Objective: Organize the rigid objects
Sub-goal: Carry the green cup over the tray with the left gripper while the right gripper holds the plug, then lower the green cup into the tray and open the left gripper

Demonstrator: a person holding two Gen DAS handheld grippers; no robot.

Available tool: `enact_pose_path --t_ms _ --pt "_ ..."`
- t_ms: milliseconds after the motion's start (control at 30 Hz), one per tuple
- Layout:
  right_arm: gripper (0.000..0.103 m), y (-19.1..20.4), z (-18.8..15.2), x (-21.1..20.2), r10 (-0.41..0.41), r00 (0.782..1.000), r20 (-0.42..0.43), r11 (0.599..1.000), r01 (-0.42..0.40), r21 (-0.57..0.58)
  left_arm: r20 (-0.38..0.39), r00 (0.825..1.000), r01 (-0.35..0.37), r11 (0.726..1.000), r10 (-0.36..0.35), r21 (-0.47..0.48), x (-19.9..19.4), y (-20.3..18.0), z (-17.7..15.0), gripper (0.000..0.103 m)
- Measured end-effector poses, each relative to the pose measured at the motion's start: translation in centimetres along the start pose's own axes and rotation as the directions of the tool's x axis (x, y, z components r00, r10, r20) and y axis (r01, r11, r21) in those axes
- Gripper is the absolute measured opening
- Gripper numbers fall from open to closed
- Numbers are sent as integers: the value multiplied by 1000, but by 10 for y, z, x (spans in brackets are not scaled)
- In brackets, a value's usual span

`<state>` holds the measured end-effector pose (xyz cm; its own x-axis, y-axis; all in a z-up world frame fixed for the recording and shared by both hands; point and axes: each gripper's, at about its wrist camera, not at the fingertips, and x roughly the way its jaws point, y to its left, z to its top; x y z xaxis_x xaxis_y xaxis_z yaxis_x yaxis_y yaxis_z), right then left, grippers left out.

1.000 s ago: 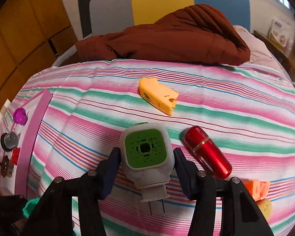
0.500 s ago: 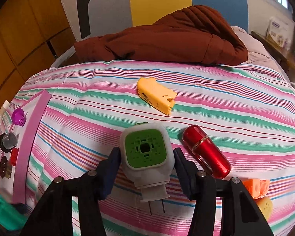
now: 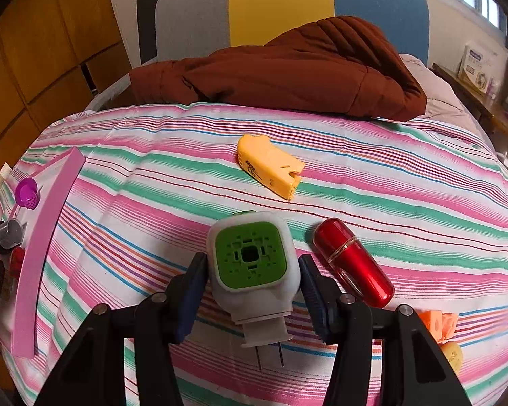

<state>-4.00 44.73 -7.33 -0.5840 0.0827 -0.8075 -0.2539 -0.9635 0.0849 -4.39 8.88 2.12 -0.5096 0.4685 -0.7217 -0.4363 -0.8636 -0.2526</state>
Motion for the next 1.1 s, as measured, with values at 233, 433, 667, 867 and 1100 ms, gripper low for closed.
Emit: enact_pose_path --t_ms 233,433,667,867,1100 --pt "55 0 0 -1 -2 1000 -1 1000 2 -10 -1 997 -74 987 75 -141 -2 66 12 30" --pt "55 1 0 0 -4 1000 -1 1000 4 -12 -57 998 -44 979 33 -201 24 91 33 30" --pt "55 1 0 -1 -3 1000 -1 1000 3 -13 -113 993 5 969 -34 -249 60 91 50 30" --pt "55 1 0 -1 -4 1000 -2 1000 4 -15 -195 979 3 967 -54 -255 96 93 54 30" --pt "55 1 0 -1 -5 1000 -3 1000 5 -18 -237 972 -60 967 0 -247 119 106 57 34"
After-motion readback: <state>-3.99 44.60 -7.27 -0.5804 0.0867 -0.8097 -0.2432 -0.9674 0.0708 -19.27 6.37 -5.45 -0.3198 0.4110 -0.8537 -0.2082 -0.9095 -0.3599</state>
